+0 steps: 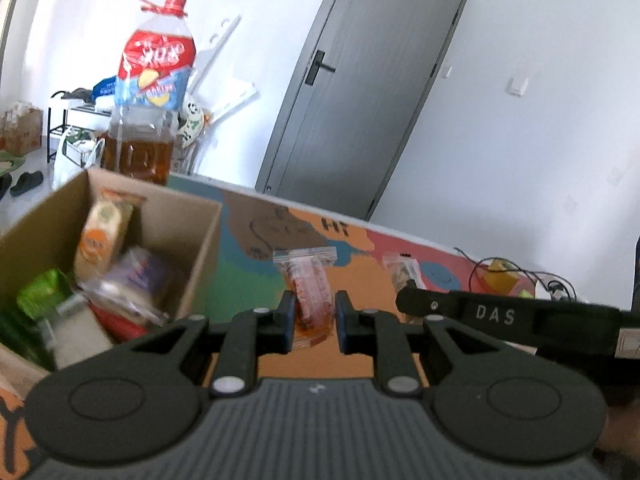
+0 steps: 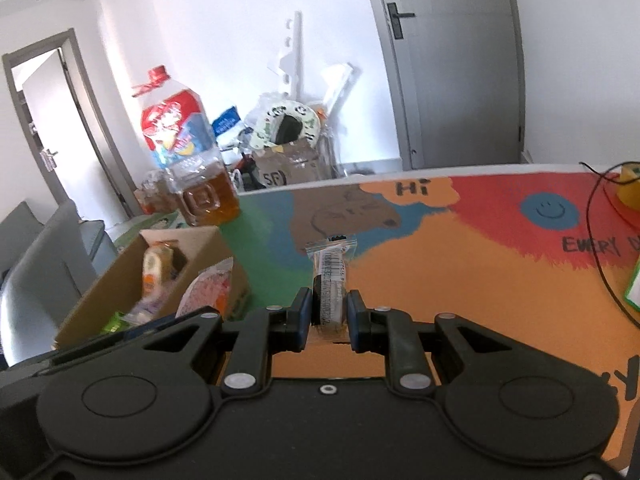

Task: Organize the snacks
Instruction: 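Lift and carry both held packets over the cardboard box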

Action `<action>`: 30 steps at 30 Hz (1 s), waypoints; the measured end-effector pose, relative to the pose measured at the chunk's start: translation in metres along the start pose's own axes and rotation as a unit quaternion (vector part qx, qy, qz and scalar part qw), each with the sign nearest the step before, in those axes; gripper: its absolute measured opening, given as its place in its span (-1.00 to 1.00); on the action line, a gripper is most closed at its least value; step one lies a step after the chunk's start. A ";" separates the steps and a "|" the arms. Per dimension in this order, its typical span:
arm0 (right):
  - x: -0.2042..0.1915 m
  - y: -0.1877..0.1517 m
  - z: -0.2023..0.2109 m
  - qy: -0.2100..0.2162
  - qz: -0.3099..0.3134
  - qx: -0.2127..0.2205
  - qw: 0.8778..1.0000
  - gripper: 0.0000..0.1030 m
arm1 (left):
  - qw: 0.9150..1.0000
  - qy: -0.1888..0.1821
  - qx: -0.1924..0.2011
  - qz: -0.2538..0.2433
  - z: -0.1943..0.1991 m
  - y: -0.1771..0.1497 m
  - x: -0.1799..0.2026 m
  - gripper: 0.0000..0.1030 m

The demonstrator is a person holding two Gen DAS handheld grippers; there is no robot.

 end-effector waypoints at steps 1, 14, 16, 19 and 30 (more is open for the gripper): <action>-0.004 0.002 0.001 0.003 0.001 0.003 1.000 -0.60 | 1.000 0.000 0.003 0.000 0.003 0.004 -0.002 -0.63; -0.049 0.015 -0.002 0.035 0.015 0.017 0.999 -0.61 | 0.999 0.028 0.022 0.013 0.025 0.035 -0.048 -0.63; -0.054 0.016 -0.006 0.039 0.016 0.016 0.999 -0.61 | 0.999 0.038 0.025 0.017 0.028 0.039 -0.059 -0.63; -0.064 0.016 -0.010 0.046 0.019 0.014 0.999 -0.61 | 0.998 0.046 0.024 0.022 0.030 0.044 -0.076 -0.63; -0.091 0.016 -0.025 0.060 0.026 0.006 0.998 -0.61 | 0.997 0.069 0.016 0.040 0.028 0.055 -0.125 -0.63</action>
Point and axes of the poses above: each gripper's, at about its wrist camera, not at the fingertips, and z roughly against the way its jaws point, x to its right, y to its top, the point moved 9 cm from there along -z, roughly the way its jaws point, and after that the axes turned 7 degrees about x, right-handed, at the moved point
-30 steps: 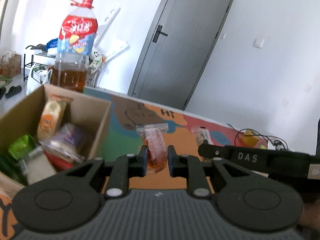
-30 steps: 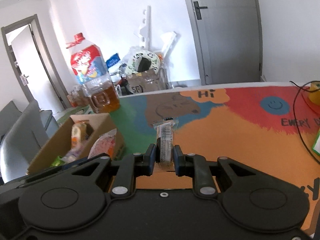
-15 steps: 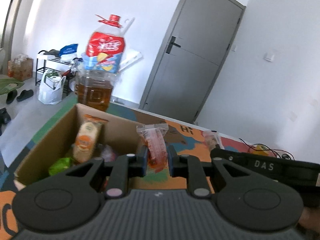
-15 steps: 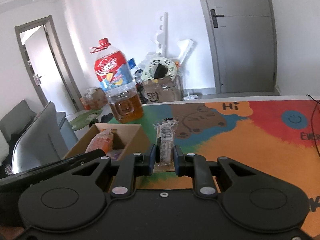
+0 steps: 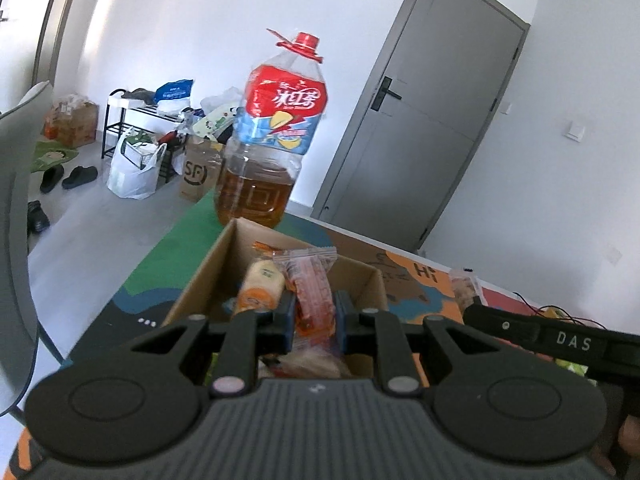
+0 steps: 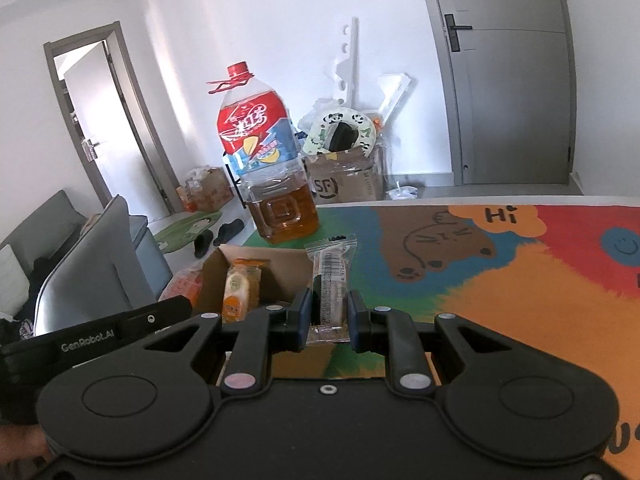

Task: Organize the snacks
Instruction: 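Lift and carry both held packets over the cardboard box, then open the left tool to drop the orange packet while the right tool drops the clear packet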

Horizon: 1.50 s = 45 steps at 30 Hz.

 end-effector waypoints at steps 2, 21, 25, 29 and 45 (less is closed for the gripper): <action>-0.005 0.000 -0.004 0.003 0.003 -0.002 1.000 -0.61 | 1.000 0.000 -0.002 0.002 -0.003 0.002 -0.005 -0.63; -0.046 -0.010 -0.051 0.015 0.021 -0.036 0.999 -0.60 | 0.999 0.003 -0.023 0.027 -0.016 -0.002 -0.043 -0.41; -0.050 -0.009 -0.057 0.009 0.022 -0.037 0.999 -0.60 | 0.999 0.004 -0.018 0.030 -0.012 0.003 -0.051 -0.29; -0.051 -0.005 -0.062 0.000 0.011 -0.031 0.999 -0.48 | 0.999 0.004 -0.015 0.037 -0.008 0.008 -0.060 -0.23; -0.056 -0.013 -0.038 -0.014 0.013 -0.029 0.999 0.03 | 0.999 0.008 -0.009 0.035 0.009 0.011 -0.068 0.34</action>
Point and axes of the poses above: each gripper's, at about its wrist camera, not at the fingertips, and z roughly against the way its jaws point, x to its right, y to its top, the point moved 9 cm from there along -z, roughly the way its jaws point, and after that the axes turned 7 degrees about x, right-handed, at the moved point
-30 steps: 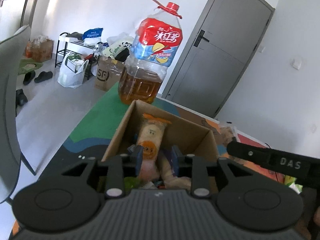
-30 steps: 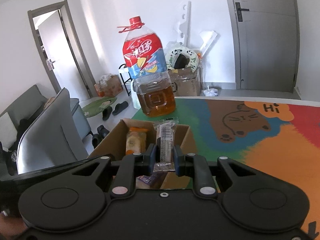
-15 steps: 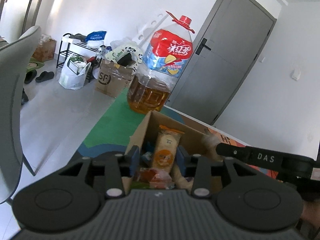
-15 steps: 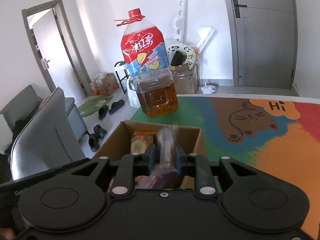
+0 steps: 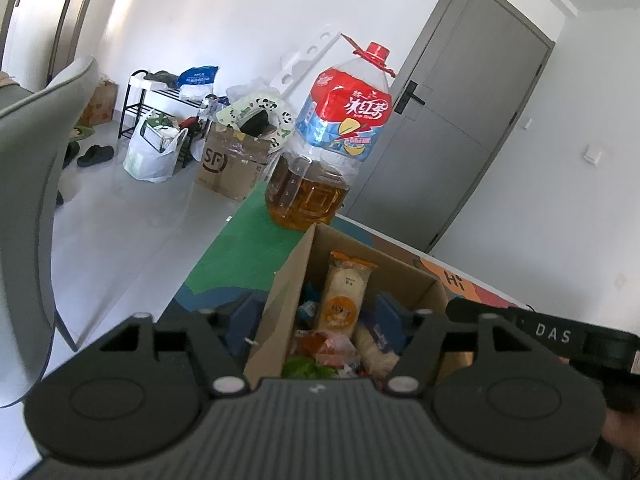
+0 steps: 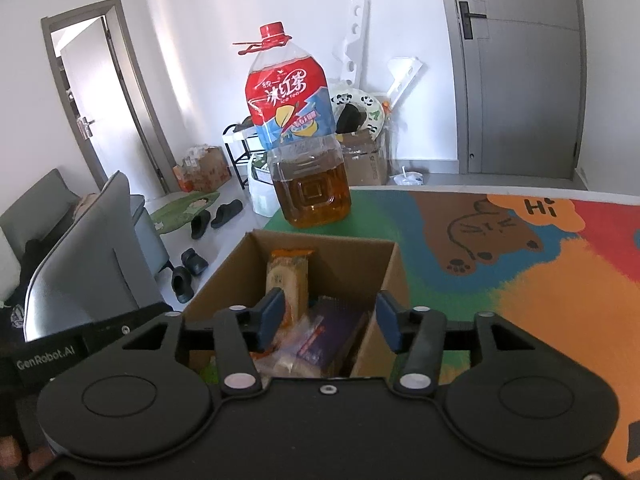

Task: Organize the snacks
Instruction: 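Open the left tool to drop the orange packet while the right tool drops the clear packet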

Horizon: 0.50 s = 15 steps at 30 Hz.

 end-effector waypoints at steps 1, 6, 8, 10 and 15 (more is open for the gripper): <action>0.000 -0.002 0.003 0.000 -0.002 -0.002 1.000 0.04 | 1.000 -0.001 -0.001 -0.003 0.002 0.000 0.001 0.38; 0.001 -0.010 0.017 0.000 -0.006 -0.003 1.000 0.22 | 1.000 -0.002 -0.008 -0.024 0.013 -0.006 0.005 0.49; 0.000 -0.013 0.023 0.003 -0.006 -0.002 1.000 0.25 | 1.000 -0.004 -0.011 -0.024 0.017 -0.008 0.007 0.52; -0.002 -0.015 0.029 0.002 -0.004 -0.002 1.000 0.27 | 0.999 -0.005 -0.013 -0.028 0.021 -0.010 0.008 0.58; -0.005 -0.021 0.045 -0.003 0.001 0.001 1.000 0.40 | 0.999 -0.009 -0.014 -0.039 0.033 -0.014 0.008 0.69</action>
Point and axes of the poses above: each gripper's, at about its wrist camera, not at the fingertips, and z roughly against the way its jaws point, x to its right, y to its top, the point moved 9 cm from there along -z, roughly the way its jaws point, and after that the axes turned 7 degrees about x, right-handed, at the moved point
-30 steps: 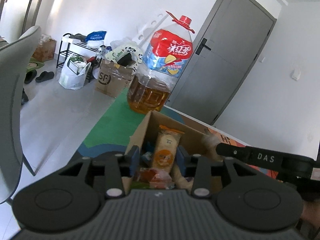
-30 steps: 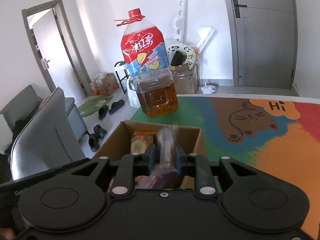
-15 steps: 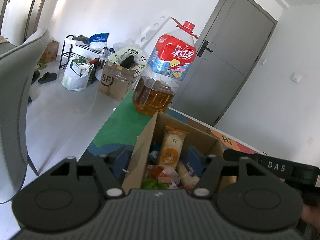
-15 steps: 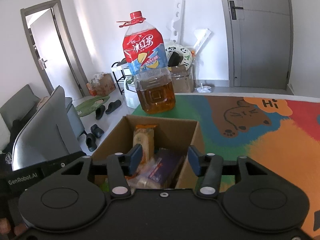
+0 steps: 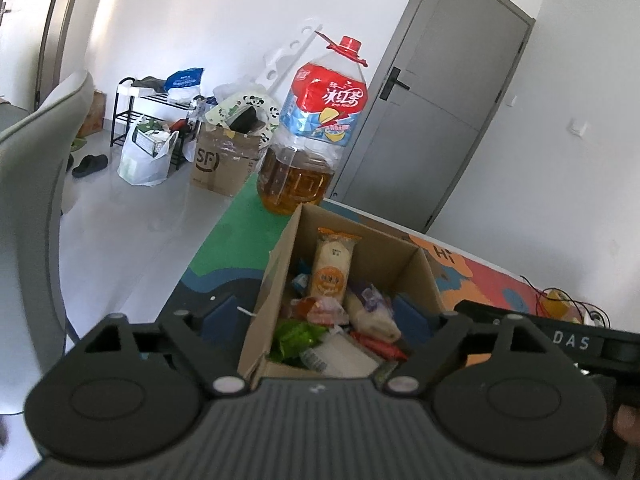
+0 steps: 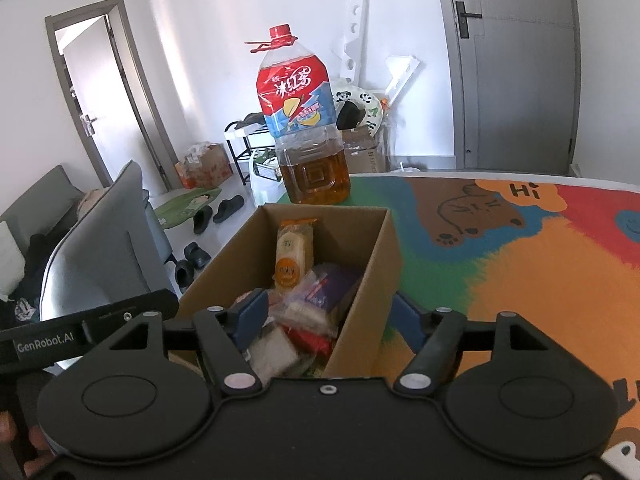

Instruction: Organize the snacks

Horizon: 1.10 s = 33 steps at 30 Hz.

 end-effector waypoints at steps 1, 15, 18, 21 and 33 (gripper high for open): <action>0.000 0.000 0.004 -0.001 -0.001 0.002 1.000 0.43 | 1.000 0.001 -0.002 -0.004 0.002 -0.001 0.000 0.71; 0.007 -0.009 0.059 -0.010 -0.025 0.029 0.999 1.00 | 0.999 0.001 -0.007 -0.042 0.039 -0.004 0.005 0.90; 0.009 -0.014 0.069 -0.015 -0.027 0.030 0.999 1.00 | 0.998 -0.002 -0.004 -0.062 0.049 -0.001 0.009 0.95; 0.008 -0.019 0.078 -0.021 -0.025 0.030 0.999 1.00 | 0.998 -0.003 -0.007 -0.069 0.056 -0.001 0.010 1.00; -0.001 -0.022 0.120 -0.036 -0.006 0.044 0.998 1.00 | 0.995 0.004 -0.012 -0.103 0.082 0.003 0.020 1.00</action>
Point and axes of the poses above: each gripper's, at about its wrist camera, not at the fingertips, and z roughly against the way its jaws point, x to its right, y to its top, the point moved 9 cm from there along -z, roughly the way its jaws point, and after that the axes turned 7 degrees about x, right-handed, at the moved point
